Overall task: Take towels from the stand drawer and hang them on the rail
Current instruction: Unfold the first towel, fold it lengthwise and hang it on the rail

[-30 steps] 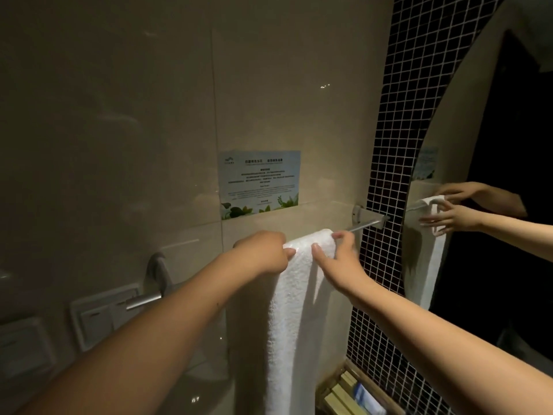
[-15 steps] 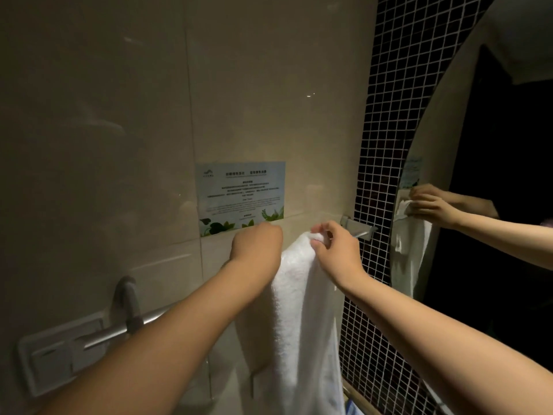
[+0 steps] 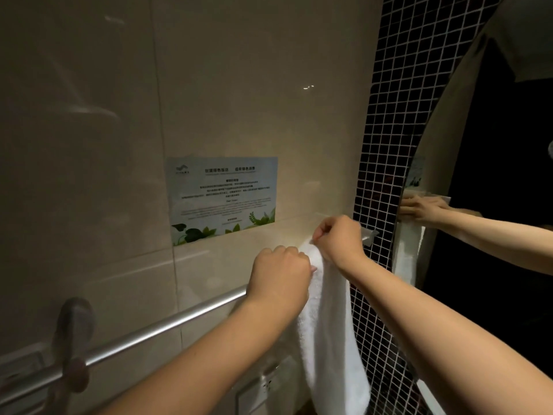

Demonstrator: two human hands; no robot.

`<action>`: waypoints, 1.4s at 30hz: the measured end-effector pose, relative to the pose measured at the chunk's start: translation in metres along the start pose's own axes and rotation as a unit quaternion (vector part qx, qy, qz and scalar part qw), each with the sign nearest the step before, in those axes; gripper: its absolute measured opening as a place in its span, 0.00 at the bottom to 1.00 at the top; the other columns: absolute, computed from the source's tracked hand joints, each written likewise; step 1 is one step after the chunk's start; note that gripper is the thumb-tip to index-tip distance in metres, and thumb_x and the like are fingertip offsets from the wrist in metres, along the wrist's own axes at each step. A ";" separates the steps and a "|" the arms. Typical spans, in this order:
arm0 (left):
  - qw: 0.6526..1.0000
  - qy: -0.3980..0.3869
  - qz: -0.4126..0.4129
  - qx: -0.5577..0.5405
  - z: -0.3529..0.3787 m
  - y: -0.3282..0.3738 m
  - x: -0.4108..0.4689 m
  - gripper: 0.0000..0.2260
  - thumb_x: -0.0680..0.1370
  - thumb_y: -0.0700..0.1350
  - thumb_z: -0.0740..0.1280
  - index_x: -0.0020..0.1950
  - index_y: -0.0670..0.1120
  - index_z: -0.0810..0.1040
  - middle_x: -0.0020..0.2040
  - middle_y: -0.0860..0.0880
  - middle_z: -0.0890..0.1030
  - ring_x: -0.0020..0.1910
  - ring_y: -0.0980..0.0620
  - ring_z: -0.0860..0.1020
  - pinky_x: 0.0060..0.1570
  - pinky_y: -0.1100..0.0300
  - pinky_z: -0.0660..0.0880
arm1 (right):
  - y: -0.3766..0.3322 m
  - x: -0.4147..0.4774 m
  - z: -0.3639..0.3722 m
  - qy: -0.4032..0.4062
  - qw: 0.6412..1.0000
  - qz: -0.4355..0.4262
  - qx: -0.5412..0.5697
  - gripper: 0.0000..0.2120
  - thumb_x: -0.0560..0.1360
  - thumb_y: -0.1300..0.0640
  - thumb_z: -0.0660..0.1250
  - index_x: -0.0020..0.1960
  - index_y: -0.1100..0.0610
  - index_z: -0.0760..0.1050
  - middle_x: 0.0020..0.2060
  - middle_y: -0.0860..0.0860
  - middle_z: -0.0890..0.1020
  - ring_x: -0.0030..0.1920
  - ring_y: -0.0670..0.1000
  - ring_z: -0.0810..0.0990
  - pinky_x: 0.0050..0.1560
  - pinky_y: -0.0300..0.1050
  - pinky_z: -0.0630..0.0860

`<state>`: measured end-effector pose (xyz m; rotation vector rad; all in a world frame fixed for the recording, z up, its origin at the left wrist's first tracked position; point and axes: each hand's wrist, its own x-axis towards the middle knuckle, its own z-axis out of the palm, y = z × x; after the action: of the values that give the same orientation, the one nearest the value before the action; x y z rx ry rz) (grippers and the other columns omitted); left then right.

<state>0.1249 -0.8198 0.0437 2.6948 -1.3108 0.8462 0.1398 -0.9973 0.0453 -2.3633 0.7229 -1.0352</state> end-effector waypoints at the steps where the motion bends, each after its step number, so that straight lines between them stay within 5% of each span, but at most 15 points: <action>1: 1.000 -0.001 -0.005 0.000 -0.001 0.002 0.005 0.15 0.86 0.52 0.56 0.61 0.47 0.79 0.57 0.46 0.81 0.57 0.45 0.78 0.45 0.54 0.62 | -0.001 0.003 0.000 -0.005 1.000 0.014 -0.014 0.08 0.69 0.63 0.68 0.35 0.57 0.83 0.33 0.52 0.86 0.40 0.53 0.85 0.46 0.46 0.82; 6: 0.994 -0.077 -0.065 -0.040 0.000 0.003 0.056 0.16 0.86 0.53 0.59 0.63 0.46 0.80 0.59 0.44 0.81 0.59 0.43 0.80 0.45 0.56 0.67 | 0.001 0.017 -0.007 -0.024 0.994 0.078 -0.076 0.07 0.70 0.55 0.67 0.39 0.53 0.83 0.38 0.53 0.85 0.44 0.58 0.84 0.52 0.49 0.80; 10: 0.993 -0.100 -0.058 -0.008 0.005 0.011 0.087 0.12 0.85 0.48 0.62 0.65 0.46 0.78 0.61 0.46 0.80 0.61 0.46 0.79 0.45 0.56 0.69 | 0.018 0.015 -0.012 -0.020 0.995 0.094 0.001 0.05 0.70 0.51 0.68 0.37 0.49 0.82 0.37 0.48 0.86 0.45 0.54 0.84 0.56 0.54 0.80; 13: 0.994 -0.097 -0.050 -0.002 0.010 0.018 0.100 0.11 0.85 0.46 0.63 0.65 0.46 0.79 0.62 0.46 0.80 0.61 0.46 0.79 0.47 0.56 0.70 | 0.031 -0.004 -0.017 0.012 0.998 0.058 0.031 0.13 0.79 0.50 0.61 0.55 0.50 0.83 0.51 0.54 0.85 0.56 0.58 0.82 0.58 0.53 0.79; 17: 0.996 -0.078 -0.035 0.015 0.014 0.019 0.105 0.10 0.84 0.44 0.62 0.63 0.47 0.80 0.60 0.47 0.81 0.58 0.46 0.80 0.45 0.56 0.68 | 0.047 -0.027 -0.024 0.047 0.994 0.095 -0.030 0.19 0.82 0.46 0.57 0.70 0.52 0.69 0.64 0.58 0.73 0.67 0.62 0.69 0.66 0.57 0.69; 22: 0.997 -0.056 -0.039 -0.025 0.015 0.014 0.098 0.08 0.82 0.38 0.64 0.57 0.45 0.81 0.55 0.46 0.80 0.54 0.45 0.81 0.42 0.56 0.69 | 0.054 -0.033 -0.037 -0.070 0.979 0.162 0.103 0.18 0.83 0.48 0.58 0.69 0.56 0.63 0.61 0.58 0.78 0.54 0.56 0.78 0.56 0.51 0.75; 25: 0.990 -0.003 -0.008 -0.143 0.010 0.015 0.091 0.08 0.77 0.34 0.66 0.50 0.44 0.82 0.51 0.44 0.81 0.48 0.42 0.81 0.40 0.55 0.72 | 0.050 -0.032 -0.042 -0.007 0.995 0.081 0.050 0.15 0.81 0.53 0.64 0.67 0.56 0.72 0.59 0.53 0.81 0.57 0.54 0.80 0.51 0.42 0.70; 28: 0.958 -0.008 0.036 -0.285 0.003 0.019 0.079 0.03 0.76 0.41 0.70 0.48 0.49 0.81 0.45 0.48 0.82 0.47 0.45 0.82 0.46 0.55 0.78 | 0.039 -0.029 -0.039 0.052 0.992 0.016 0.113 0.12 0.77 0.59 0.69 0.60 0.55 0.81 0.54 0.51 0.85 0.57 0.49 0.83 0.54 0.38 0.74; 31: 0.974 -0.032 0.064 -0.214 -0.001 0.023 0.068 0.13 0.77 0.49 0.72 0.60 0.49 0.79 0.51 0.47 0.83 0.51 0.44 0.82 0.50 0.54 0.78 | 0.035 -0.025 -0.033 0.060 0.990 -0.015 0.128 0.13 0.76 0.61 0.70 0.59 0.55 0.83 0.53 0.53 0.85 0.55 0.50 0.85 0.60 0.48 0.80; 34: 0.991 -0.038 0.061 -0.113 -0.003 0.021 0.063 0.10 0.77 0.43 0.70 0.58 0.47 0.82 0.53 0.45 0.82 0.52 0.42 0.82 0.48 0.53 0.77 | 0.030 -0.017 -0.038 0.052 0.987 0.019 0.154 0.16 0.77 0.58 0.72 0.64 0.58 0.82 0.57 0.55 0.85 0.59 0.51 0.83 0.63 0.40 0.74; 38: 0.979 -0.050 0.008 -0.198 0.004 0.011 0.068 0.07 0.76 0.40 0.70 0.52 0.47 0.85 0.49 0.45 0.83 0.48 0.42 0.83 0.49 0.54 0.80 | 0.029 -0.002 -0.047 0.019 0.995 0.045 0.087 0.17 0.79 0.60 0.66 0.67 0.58 0.79 0.63 0.55 0.83 0.66 0.55 0.80 0.68 0.47 0.73; 42: 0.968 -0.059 -0.042 -0.240 0.008 0.001 0.074 0.09 0.76 0.36 0.68 0.52 0.43 0.86 0.49 0.42 0.84 0.49 0.42 0.82 0.48 0.54 0.79 | 0.027 0.008 -0.055 -0.061 0.997 0.049 -0.029 0.26 0.70 0.69 0.62 0.66 0.56 0.79 0.62 0.57 0.81 0.64 0.61 0.78 0.60 0.49 0.77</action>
<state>0.1647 -0.8756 0.0722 2.4170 -1.2172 0.3075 0.0945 -1.0334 0.0667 -2.3895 0.8248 -0.8318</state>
